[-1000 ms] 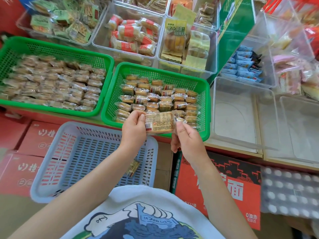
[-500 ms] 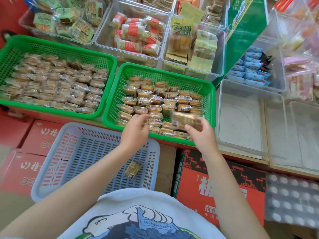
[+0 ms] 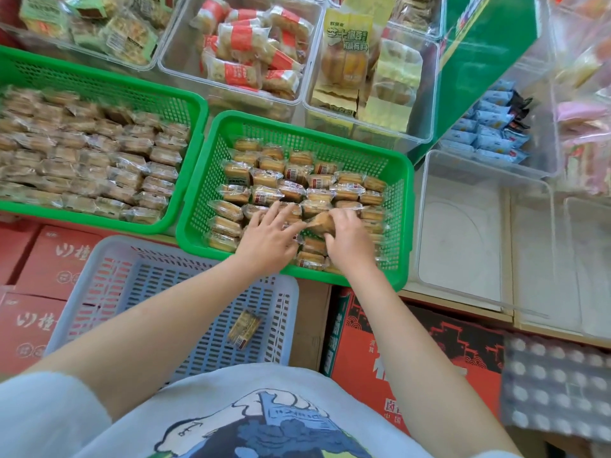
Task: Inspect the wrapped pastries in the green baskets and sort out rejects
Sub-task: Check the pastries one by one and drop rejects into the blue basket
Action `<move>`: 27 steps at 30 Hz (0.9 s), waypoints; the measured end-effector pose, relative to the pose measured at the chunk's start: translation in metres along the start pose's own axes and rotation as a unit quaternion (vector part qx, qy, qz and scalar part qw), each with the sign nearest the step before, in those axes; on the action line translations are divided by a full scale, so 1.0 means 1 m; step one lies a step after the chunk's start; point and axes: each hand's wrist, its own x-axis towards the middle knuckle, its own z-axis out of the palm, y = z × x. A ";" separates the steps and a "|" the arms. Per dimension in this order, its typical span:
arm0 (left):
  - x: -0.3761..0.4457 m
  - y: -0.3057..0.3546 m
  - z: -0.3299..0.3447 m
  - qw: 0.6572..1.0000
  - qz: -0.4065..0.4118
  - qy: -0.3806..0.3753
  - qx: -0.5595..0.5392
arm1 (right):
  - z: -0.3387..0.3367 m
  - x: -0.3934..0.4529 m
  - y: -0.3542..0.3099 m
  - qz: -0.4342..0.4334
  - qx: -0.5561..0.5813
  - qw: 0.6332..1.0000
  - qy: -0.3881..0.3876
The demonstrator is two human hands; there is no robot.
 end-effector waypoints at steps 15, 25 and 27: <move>0.000 -0.008 0.010 1.000 0.025 -0.001 -0.012 | 0.012 0.030 -0.004 -0.078 -0.045 0.994 0.054; 0.001 -0.007 0.009 0.999 0.014 -0.010 -0.031 | 0.017 0.067 -0.009 -0.058 -0.156 0.985 -0.035; 0.001 -0.006 0.009 0.999 0.014 -0.009 -0.036 | 0.017 0.069 -0.010 -0.049 -0.169 0.984 -0.036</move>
